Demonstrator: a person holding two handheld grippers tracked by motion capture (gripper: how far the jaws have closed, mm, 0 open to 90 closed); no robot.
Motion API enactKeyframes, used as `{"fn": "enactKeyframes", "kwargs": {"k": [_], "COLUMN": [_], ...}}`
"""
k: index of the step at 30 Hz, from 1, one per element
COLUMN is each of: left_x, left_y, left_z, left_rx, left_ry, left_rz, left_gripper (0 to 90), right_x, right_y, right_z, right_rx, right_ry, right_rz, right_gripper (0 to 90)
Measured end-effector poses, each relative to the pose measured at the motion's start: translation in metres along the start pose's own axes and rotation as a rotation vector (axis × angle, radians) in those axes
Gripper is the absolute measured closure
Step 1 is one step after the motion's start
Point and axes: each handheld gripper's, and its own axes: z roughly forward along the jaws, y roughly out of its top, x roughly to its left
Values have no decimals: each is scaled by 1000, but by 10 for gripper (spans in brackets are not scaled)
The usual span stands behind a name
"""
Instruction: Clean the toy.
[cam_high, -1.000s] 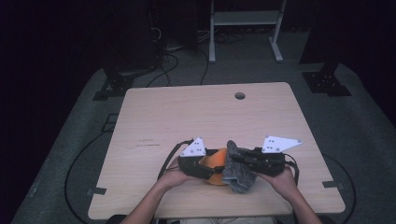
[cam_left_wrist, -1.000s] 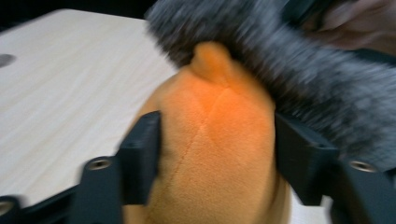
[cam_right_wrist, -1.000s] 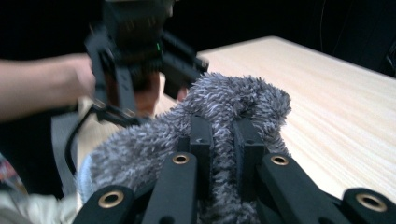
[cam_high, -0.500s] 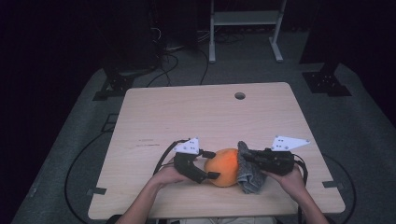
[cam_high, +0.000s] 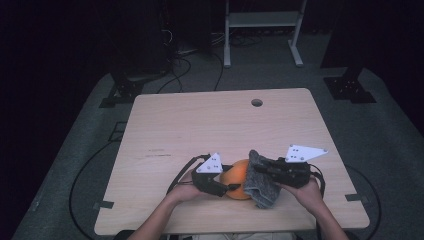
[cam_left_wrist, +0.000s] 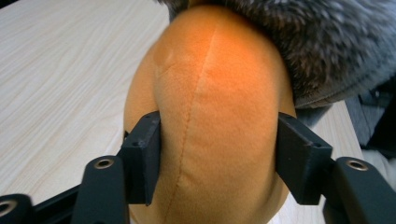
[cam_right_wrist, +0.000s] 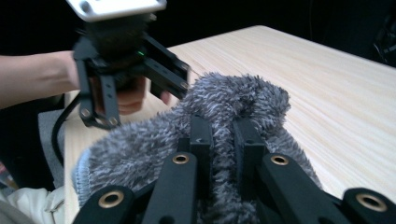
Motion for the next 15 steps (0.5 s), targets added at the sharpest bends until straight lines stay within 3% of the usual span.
{"fn": "enactKeyframes", "kwargs": {"k": [7,11,15], "left_x": [4,2,-2], "left_y": [4,14,23], "left_z": [2,-3,-12], "left_rx": [-50,-77,-71], "left_ry": [22,47,57], "left_rz": [-55,-40,-18], "left_gripper": [423,436,437], "right_x": [-21,-11,3], "right_y": [-17,-3,10], "right_z": [-18,-21,-11], "right_rx": [18,-49,-79], "right_ry": [-71,-44,-7], "right_rz": [70,42,8], "right_gripper": [804,805,804]}}
